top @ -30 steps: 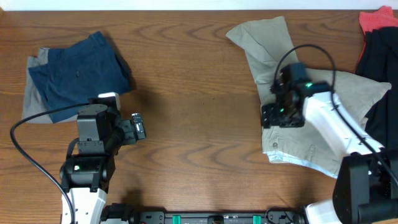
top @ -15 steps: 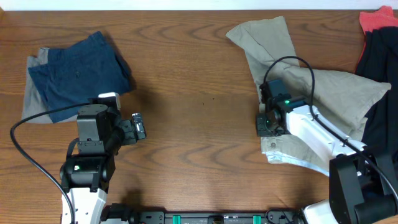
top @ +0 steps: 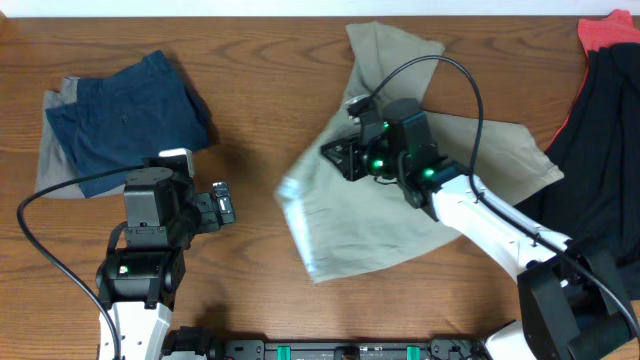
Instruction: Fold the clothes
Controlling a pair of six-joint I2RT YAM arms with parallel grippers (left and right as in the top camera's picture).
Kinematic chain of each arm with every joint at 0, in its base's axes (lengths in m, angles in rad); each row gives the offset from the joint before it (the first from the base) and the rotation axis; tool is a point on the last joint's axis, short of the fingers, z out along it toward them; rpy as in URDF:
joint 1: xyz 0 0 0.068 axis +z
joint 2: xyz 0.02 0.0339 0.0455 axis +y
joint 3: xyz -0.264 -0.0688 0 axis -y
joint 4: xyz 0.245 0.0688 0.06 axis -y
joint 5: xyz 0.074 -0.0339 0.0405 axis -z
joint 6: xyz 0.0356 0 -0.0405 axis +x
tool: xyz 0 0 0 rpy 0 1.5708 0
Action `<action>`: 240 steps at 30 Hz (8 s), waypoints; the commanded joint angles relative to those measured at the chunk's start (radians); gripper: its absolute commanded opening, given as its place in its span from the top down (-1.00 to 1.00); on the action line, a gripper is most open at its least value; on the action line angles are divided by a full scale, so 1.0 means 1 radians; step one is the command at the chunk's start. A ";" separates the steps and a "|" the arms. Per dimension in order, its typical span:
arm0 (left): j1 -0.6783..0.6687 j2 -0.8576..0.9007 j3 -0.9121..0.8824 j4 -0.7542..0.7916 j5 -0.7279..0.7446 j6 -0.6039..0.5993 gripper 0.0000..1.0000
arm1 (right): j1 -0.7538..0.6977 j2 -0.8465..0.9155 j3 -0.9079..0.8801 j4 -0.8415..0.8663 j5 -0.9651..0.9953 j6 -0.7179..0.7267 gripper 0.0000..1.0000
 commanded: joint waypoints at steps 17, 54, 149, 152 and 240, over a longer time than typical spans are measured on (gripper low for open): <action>-0.004 0.021 0.013 -0.117 0.278 -0.369 -0.96 | -0.208 -0.127 0.009 -0.799 0.570 -0.016 -0.98; -0.759 0.614 -0.008 -0.061 0.311 -1.615 -0.96 | -0.472 -0.181 0.008 -0.933 0.532 -0.014 -0.98; -0.151 0.234 0.514 -0.170 -0.149 -0.277 0.88 | -0.472 -0.372 0.400 -0.994 0.441 -0.065 0.97; -0.151 0.217 0.636 -0.151 -0.149 -0.269 0.88 | -0.472 -0.393 0.536 -1.046 0.470 -0.071 0.98; -0.089 0.591 0.534 -0.858 -0.035 -0.216 0.88 | -0.793 0.045 0.733 -1.633 0.758 -0.042 0.98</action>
